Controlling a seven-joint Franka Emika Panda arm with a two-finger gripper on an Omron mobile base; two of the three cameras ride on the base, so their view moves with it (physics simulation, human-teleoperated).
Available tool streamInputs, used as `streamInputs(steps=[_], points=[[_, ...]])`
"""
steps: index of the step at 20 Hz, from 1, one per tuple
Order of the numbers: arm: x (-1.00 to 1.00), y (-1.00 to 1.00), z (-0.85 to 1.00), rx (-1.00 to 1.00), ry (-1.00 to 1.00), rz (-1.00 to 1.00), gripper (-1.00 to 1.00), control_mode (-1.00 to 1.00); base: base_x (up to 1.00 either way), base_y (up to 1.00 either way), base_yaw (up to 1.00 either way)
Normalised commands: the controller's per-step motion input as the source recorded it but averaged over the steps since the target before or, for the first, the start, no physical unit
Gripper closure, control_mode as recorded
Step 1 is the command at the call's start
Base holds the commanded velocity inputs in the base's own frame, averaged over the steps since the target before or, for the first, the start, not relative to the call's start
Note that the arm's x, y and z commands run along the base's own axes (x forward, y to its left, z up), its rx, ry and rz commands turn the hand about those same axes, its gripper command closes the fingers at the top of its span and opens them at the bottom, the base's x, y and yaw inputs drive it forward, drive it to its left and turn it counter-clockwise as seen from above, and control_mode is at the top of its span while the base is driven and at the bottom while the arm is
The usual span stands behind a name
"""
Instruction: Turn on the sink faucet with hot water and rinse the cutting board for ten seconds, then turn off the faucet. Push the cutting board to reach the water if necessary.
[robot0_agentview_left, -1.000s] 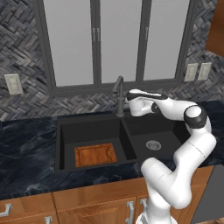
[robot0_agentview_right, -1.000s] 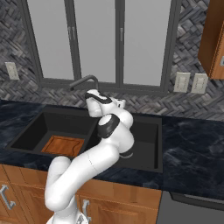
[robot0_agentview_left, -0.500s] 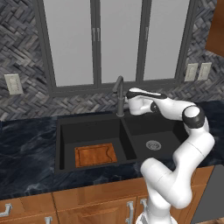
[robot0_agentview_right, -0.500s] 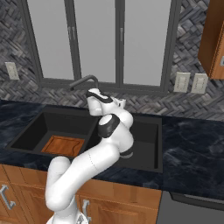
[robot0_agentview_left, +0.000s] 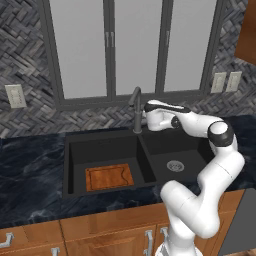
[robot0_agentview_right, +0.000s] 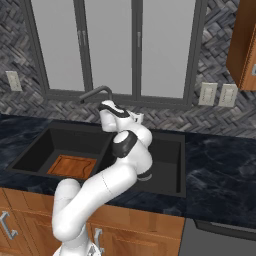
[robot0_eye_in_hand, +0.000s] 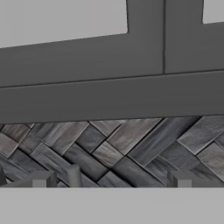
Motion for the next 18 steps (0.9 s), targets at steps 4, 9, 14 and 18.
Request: streamInputs(steps=[4, 9, 14, 18], points=[[0.0, 0.0, 0.0, 0.0, 0.0, 0.0, -1.0, -1.0, 0.0, 0.0, 0.0], [0.0, 0.0, -0.02, 0.0, 0.0, 0.0, -1.0, -1.0, 0.0, 0.0, 0.0], [0.0, 0.0, -0.04, 0.0, 0.0, 0.0, -1.0, -1.0, 0.0, 0.0, 0.0], [0.0, 0.0, -0.05, 0.0, 0.0, 0.0, -1.0, -1.0, 0.0, 0.0, 0.0]])
